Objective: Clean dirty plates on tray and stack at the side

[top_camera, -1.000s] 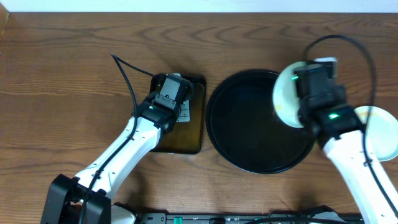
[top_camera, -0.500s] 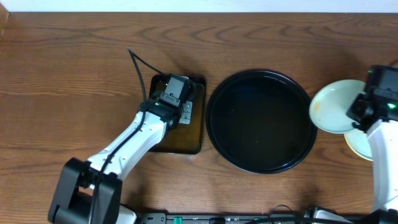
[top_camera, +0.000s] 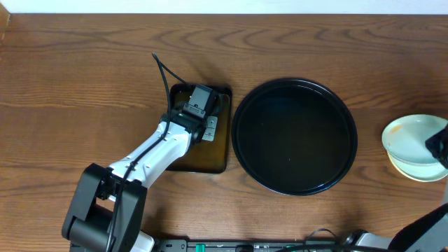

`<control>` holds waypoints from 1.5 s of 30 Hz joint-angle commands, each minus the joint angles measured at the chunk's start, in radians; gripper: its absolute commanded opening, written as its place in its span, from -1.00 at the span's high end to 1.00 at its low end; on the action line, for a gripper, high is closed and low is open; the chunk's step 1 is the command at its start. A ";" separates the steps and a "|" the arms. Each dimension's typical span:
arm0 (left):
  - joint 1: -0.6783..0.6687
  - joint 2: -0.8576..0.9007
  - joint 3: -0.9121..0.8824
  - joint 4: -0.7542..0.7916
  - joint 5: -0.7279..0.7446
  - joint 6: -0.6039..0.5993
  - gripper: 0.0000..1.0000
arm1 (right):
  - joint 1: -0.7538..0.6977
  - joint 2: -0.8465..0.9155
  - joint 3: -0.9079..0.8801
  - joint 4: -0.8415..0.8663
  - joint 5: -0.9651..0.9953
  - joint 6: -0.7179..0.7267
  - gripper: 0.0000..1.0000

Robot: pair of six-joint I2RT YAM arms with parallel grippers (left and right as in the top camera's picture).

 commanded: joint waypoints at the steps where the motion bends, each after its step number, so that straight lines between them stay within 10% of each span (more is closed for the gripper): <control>1: 0.008 0.002 -0.004 0.001 -0.013 0.011 0.83 | -0.053 0.027 0.000 0.014 -0.061 0.037 0.97; 5: 0.008 0.002 -0.004 0.001 -0.013 0.011 0.43 | -0.067 0.032 0.000 0.064 -0.202 0.026 0.38; 8: 0.008 -0.002 -0.004 0.001 -0.009 -0.008 0.07 | -0.055 0.032 0.000 0.072 -0.343 -0.054 0.34; 21: 0.077 -0.204 -0.003 -0.005 -0.006 -0.076 -0.22 | 0.232 -0.039 0.000 0.094 -0.689 -0.371 0.03; 26: 0.090 -0.229 -0.003 -0.082 -0.004 -0.131 -0.45 | 0.407 -0.077 0.000 0.067 -0.684 -0.412 -0.99; 35: 0.115 -0.234 -0.003 -0.462 0.051 -0.357 -0.49 | 0.629 -0.077 0.000 -0.167 -0.497 -0.341 -0.99; 45: 0.121 -0.502 -0.052 -0.535 0.072 -0.303 -0.49 | 0.729 -0.274 -0.138 -0.145 -0.492 -0.264 -0.99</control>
